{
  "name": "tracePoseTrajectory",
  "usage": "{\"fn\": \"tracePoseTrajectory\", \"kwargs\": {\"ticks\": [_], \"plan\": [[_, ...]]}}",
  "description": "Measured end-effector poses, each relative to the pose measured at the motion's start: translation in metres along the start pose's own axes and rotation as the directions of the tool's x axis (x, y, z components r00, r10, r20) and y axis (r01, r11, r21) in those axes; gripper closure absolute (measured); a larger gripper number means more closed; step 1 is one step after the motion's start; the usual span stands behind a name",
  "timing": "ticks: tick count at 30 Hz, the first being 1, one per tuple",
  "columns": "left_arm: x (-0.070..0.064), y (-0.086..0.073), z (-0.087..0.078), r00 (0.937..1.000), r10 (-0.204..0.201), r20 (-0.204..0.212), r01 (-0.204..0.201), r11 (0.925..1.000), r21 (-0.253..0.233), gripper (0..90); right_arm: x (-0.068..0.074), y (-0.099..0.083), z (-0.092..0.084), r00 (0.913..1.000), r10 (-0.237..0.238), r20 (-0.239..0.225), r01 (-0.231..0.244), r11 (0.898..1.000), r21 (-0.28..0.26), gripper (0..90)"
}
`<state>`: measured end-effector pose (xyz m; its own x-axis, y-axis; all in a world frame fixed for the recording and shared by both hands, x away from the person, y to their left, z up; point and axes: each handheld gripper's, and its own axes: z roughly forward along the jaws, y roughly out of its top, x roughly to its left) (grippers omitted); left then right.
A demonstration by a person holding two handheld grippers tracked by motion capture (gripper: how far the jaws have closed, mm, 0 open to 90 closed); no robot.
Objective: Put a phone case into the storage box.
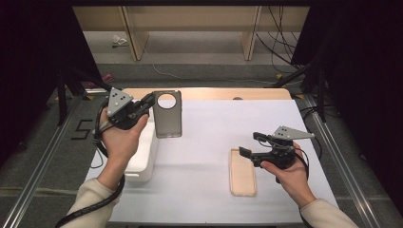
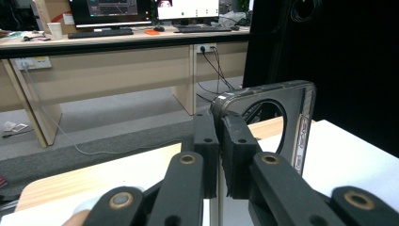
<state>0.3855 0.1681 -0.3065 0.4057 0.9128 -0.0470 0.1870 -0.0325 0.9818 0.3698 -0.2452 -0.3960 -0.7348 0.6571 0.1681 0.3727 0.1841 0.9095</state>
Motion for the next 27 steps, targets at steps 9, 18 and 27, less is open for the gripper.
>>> {"fn": "tracePoseTrajectory", "kwargs": {"ticks": [9, 18, 27], "plan": [[0.014, 0.003, -0.004, 0.9996, 0.001, -0.027, -0.001, 1.0000, 0.000, 85.2, -0.001, -0.002, -0.003, 1.0000, 0.004, 0.004, -0.004, 1.000, -0.002, 16.0], [0.024, 0.004, -0.007, 0.9992, 0.006, -0.039, -0.006, 1.0000, -0.001, 85.3, -0.002, -0.002, -0.004, 0.9999, 0.007, 0.009, -0.007, 1.000, 0.002, 16.0], [0.034, 0.005, -0.007, 0.9986, 0.014, -0.051, -0.014, 0.9999, 0.005, 85.2, -0.003, -0.003, -0.005, 0.9999, 0.011, 0.011, -0.011, 1.000, -0.001, 16.0]]}}
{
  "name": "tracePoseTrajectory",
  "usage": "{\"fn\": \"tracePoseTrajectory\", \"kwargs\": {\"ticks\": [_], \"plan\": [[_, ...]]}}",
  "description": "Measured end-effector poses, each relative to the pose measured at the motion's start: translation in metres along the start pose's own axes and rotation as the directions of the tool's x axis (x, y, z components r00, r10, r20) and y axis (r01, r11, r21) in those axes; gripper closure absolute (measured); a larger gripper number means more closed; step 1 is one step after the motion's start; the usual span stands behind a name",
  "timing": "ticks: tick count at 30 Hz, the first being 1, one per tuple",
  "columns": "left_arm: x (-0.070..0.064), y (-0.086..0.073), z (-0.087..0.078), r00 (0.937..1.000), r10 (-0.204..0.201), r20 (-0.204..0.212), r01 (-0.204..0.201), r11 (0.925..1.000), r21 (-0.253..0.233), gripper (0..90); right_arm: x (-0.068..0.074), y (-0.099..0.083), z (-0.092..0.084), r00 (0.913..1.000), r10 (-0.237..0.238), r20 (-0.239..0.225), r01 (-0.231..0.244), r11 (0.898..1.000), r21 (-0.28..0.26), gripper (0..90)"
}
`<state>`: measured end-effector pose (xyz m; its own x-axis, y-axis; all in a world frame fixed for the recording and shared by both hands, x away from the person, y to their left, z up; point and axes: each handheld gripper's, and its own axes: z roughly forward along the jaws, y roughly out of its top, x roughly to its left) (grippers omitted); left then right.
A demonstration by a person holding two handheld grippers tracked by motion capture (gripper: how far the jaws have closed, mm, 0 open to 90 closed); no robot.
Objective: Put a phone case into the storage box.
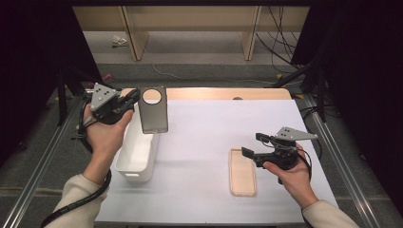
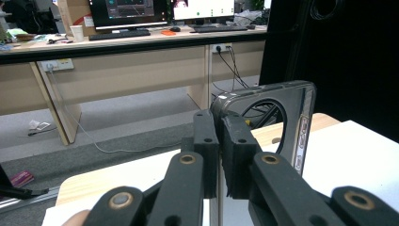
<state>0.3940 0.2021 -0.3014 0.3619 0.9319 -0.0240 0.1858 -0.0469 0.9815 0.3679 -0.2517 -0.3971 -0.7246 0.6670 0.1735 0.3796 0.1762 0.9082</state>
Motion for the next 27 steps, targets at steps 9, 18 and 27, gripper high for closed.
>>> {"fn": "tracePoseTrajectory", "kwargs": {"ticks": [9, 18, 27], "plan": [[0.008, 0.001, 0.002, 0.9999, 0.005, -0.011, -0.005, 1.0000, 0.000, 85.2, -0.001, -0.001, -0.002, 1.0000, 0.005, 0.003, -0.005, 1.000, 0.004, 16.0], [0.015, 0.003, 0.003, 0.9996, 0.010, -0.026, -0.010, 1.0000, 0.000, 85.2, -0.001, -0.002, -0.003, 1.0000, 0.008, 0.006, -0.008, 1.000, 0.006, 16.0], [0.022, 0.003, 0.003, 0.9992, 0.009, -0.040, -0.008, 1.0000, 0.005, 85.2, -0.003, -0.003, -0.005, 0.9999, 0.014, 0.010, -0.014, 1.000, 0.005, 16.1]]}}
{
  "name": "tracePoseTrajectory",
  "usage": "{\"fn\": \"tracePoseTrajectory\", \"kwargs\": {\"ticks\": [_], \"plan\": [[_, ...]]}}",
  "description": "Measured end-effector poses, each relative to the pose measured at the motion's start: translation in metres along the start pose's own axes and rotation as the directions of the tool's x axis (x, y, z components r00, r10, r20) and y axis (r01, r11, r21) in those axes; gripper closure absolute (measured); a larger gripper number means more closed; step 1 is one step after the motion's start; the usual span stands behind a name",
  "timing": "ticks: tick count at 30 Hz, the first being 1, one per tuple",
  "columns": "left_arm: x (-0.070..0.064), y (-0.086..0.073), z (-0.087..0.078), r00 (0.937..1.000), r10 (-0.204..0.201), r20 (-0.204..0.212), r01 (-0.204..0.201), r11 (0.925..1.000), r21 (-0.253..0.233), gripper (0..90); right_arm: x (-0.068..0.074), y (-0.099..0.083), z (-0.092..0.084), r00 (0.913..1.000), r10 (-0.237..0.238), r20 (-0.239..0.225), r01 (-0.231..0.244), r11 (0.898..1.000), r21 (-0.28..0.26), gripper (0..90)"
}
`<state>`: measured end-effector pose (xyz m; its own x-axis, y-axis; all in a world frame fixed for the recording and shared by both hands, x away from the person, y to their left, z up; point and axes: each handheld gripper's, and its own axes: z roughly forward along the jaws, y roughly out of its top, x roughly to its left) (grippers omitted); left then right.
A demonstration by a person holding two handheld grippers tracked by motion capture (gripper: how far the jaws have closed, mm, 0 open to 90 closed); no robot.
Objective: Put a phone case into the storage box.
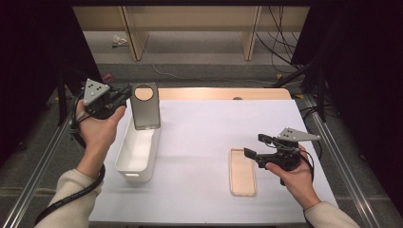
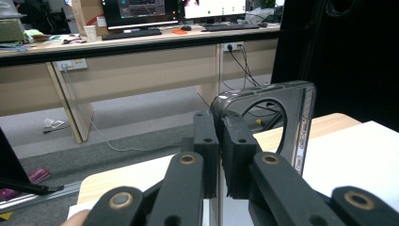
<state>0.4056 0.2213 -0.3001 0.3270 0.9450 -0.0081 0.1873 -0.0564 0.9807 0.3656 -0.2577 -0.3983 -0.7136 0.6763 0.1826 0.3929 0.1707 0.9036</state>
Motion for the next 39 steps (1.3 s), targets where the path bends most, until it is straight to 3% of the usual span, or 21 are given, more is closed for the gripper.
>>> {"fn": "tracePoseTrajectory", "kwargs": {"ticks": [39], "plan": [[0.023, -0.004, 0.015, 0.9985, 0.027, -0.047, -0.026, 0.9996, 0.012, 85.2, -0.003, -0.002, -0.004, 0.9999, 0.012, 0.008, -0.012, 1.000, -0.001, 16.1]]}}
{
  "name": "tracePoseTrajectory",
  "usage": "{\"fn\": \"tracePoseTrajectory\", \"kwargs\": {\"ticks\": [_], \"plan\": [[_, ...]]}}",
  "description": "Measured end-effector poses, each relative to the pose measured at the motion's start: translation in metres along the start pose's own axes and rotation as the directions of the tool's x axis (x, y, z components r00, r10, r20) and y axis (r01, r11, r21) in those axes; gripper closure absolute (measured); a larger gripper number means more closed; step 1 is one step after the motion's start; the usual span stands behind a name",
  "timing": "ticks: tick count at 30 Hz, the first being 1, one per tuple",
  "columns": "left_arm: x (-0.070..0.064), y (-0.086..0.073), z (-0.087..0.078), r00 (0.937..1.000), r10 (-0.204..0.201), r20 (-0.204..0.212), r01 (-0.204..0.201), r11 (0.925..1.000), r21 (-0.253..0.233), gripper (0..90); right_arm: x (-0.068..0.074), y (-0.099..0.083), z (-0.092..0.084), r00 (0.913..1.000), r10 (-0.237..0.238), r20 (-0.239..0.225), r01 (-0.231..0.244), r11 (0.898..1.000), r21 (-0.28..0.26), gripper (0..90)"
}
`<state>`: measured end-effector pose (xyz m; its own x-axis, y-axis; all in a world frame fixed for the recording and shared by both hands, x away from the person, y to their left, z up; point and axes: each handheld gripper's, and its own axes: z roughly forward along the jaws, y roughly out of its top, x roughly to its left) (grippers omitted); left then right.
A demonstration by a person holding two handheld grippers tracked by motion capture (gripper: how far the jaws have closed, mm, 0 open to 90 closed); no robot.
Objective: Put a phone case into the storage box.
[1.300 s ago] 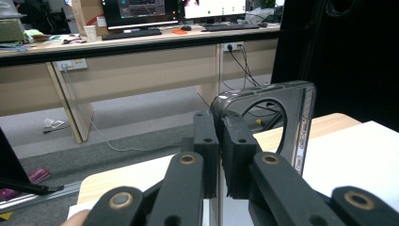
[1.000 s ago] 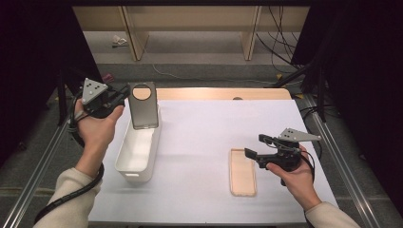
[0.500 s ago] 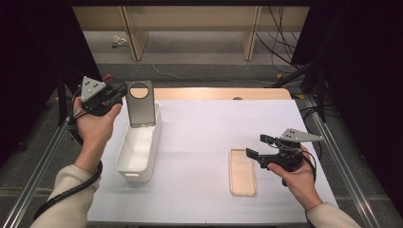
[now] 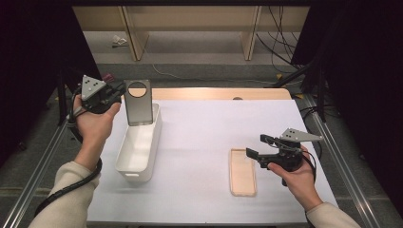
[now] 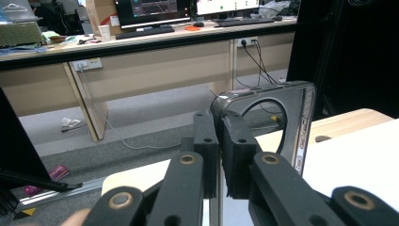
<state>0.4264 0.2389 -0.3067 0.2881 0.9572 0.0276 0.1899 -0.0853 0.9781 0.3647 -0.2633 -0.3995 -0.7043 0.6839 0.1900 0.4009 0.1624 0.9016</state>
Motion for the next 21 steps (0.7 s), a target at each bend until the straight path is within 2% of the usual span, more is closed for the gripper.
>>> {"fn": "tracePoseTrajectory", "kwargs": {"ticks": [14, 21], "plan": [[0.004, 0.001, 0.014, 0.9999, 0.012, -0.001, -0.012, 0.9999, 0.001, 85.1, -0.001, 0.000, 0.000, 1.0000, 0.000, 0.001, 0.000, 1.000, -0.001, 16.1], [0.006, 0.001, 0.023, 0.9999, 0.005, -0.010, -0.005, 1.0000, 0.007, 85.1, -0.001, 0.000, 0.000, 1.0000, 0.001, 0.002, -0.001, 1.000, -0.002, 16.1]]}}
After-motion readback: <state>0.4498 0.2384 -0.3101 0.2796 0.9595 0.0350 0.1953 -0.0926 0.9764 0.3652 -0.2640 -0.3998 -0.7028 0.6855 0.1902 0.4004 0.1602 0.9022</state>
